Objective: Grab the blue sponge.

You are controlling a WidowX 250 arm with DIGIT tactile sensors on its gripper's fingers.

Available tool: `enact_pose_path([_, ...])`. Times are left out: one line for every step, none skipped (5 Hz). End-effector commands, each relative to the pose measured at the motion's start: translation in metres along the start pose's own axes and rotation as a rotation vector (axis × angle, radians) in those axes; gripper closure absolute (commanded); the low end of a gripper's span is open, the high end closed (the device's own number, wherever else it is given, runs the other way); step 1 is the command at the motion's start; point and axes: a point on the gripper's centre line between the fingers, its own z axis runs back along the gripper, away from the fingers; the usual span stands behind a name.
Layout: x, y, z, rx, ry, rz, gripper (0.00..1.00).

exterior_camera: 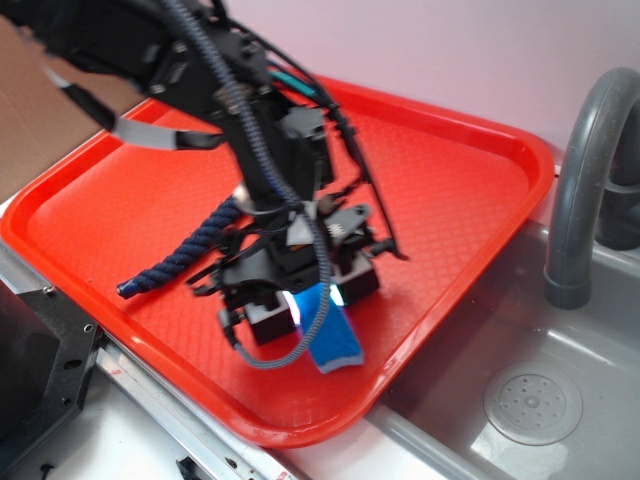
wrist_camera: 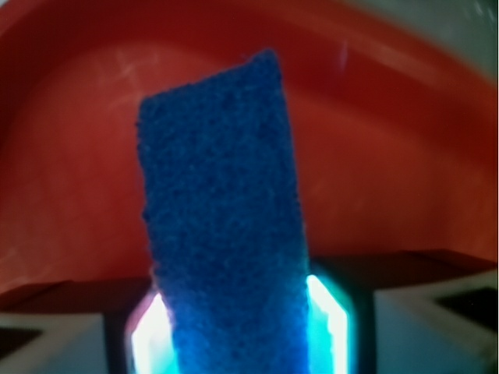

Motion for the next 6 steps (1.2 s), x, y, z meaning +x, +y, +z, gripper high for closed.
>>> enact_pose_path([-0.045,0.002,0.104,0.119,0.118,0.519,1.00])
enact_pose_path([-0.045,-0.002,0.139,0.104,0.176,0.766,1.00])
enact_pose_path([-0.048,-0.008,0.168,0.115,0.139,1.020,1.00])
enact_pose_path([-0.051,-0.009,0.197,0.095,0.080,1.274,1.00])
enact_pose_path([-0.056,-0.010,0.204,0.091,0.061,1.525,1.00])
enact_pose_path([-0.058,-0.006,0.207,0.166,-0.052,1.775,1.00])
